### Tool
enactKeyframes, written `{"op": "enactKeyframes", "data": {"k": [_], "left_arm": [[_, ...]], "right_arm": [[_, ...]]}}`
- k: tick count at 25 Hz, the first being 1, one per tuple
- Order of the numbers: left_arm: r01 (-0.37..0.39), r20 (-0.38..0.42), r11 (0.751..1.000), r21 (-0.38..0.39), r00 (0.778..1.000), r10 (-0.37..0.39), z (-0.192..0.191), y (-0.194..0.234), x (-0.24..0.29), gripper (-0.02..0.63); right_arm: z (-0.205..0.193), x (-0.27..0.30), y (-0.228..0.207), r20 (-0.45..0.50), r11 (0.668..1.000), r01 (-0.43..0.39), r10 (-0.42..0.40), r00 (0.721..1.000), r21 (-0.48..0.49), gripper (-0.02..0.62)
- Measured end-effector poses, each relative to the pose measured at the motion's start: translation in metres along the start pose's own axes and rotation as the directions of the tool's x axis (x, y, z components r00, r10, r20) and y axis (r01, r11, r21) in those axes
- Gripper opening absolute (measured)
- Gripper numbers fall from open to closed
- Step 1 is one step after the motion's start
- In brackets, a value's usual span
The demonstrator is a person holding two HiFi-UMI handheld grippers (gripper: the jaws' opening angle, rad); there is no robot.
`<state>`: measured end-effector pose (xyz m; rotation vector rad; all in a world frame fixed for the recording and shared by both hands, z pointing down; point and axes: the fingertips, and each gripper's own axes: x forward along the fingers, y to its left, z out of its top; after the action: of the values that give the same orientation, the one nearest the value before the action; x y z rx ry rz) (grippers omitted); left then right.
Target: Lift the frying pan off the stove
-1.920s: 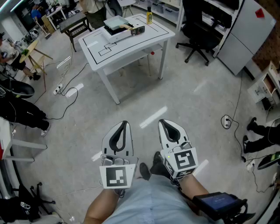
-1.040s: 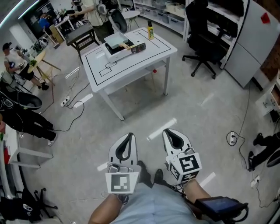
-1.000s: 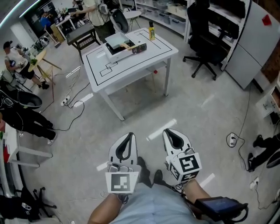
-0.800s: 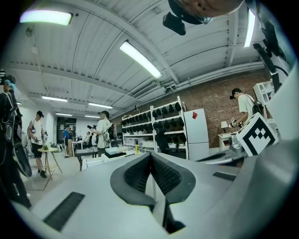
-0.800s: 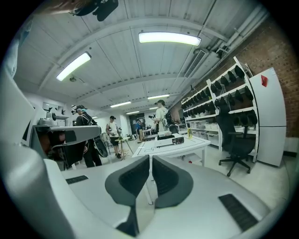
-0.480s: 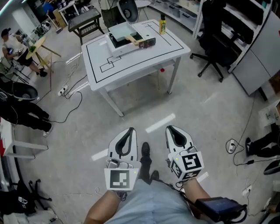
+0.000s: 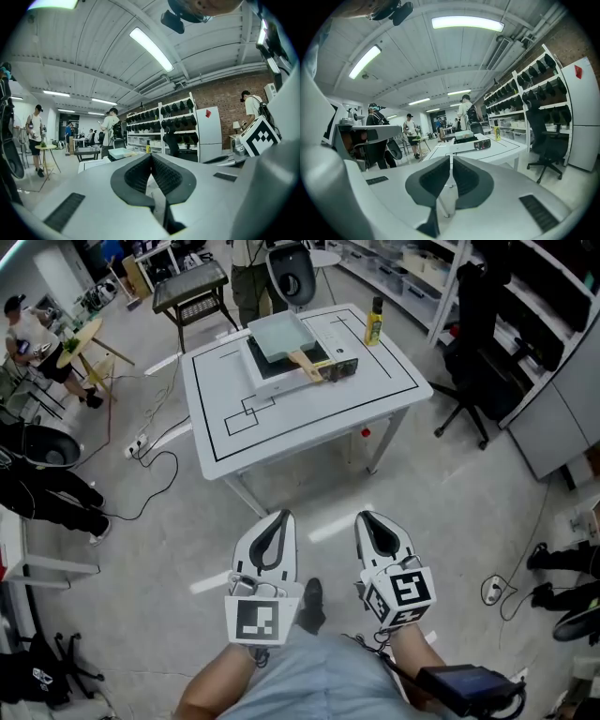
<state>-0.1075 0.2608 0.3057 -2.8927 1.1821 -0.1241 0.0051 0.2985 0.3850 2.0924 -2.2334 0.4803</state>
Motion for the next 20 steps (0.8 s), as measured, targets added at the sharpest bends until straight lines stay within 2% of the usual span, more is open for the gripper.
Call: {"op": "enactKeyframes", "data": {"k": [9,16,20], "left_arm": [[0.002,0.061,1.0,0.009,0.998,-0.003,0.029,0.046,0.06,0.018],[0.013,0.031,1.0,0.007,0.999,-0.013,0.012,0.049,0.098,0.018],[-0.006,-0.004,1.0,-0.003,1.0,0.006,0.001,0.055,0.124,0.018]], "right_arm": [[0.054,0.065,-0.013,0.062,1.0,0.006,-0.004,0.998,-0.03,0.051],[0.057,0.096,-0.039,0.053,1.0,0.006,-0.005,0.999,-0.016,0.051],[0.062,0.121,-0.057,0.049,1.0,-0.013,0.013,0.999,-0.01,0.051]]}}
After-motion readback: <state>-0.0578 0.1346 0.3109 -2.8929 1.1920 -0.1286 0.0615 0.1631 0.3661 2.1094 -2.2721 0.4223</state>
